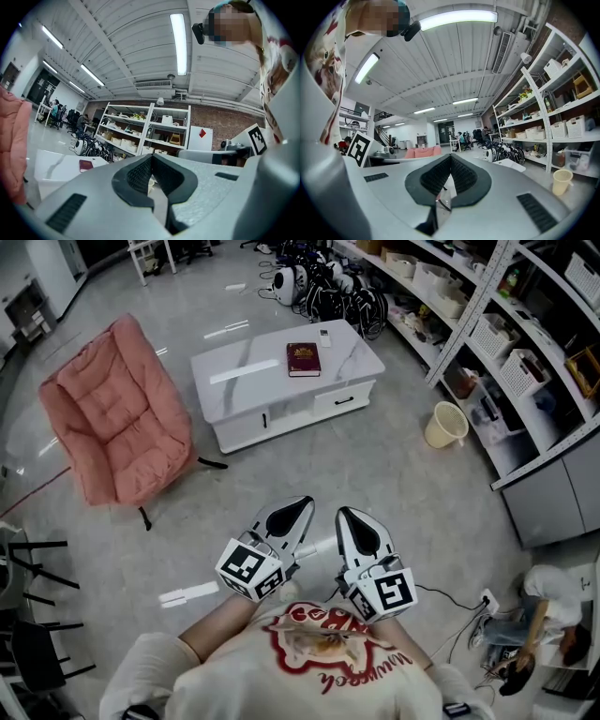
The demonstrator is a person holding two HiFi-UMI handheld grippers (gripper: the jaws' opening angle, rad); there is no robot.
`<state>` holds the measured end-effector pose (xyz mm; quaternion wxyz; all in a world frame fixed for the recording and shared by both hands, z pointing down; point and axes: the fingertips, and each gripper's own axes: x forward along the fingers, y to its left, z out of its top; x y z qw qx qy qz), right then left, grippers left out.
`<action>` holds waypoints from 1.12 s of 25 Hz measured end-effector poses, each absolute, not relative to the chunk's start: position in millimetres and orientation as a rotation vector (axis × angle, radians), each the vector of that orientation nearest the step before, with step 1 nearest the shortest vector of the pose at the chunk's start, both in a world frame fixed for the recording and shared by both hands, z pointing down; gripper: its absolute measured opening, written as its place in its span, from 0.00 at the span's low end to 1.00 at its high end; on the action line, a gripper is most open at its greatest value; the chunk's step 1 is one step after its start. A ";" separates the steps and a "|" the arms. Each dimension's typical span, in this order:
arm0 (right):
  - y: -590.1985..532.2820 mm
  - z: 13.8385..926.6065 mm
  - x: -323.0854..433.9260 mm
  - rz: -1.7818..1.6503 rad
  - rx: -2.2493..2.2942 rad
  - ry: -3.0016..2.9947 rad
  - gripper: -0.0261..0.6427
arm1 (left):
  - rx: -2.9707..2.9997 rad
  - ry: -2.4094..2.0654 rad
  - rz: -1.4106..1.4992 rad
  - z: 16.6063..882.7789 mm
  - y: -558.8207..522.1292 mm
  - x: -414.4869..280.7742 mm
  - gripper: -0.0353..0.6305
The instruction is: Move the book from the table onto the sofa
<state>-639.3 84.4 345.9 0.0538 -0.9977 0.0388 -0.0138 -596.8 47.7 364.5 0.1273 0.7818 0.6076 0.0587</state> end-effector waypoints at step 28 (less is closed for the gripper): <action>154.3 361.2 -481.9 -0.088 -2.985 0.248 0.04 | 2.343 1.656 0.220 384.2 116.7 -441.4 0.06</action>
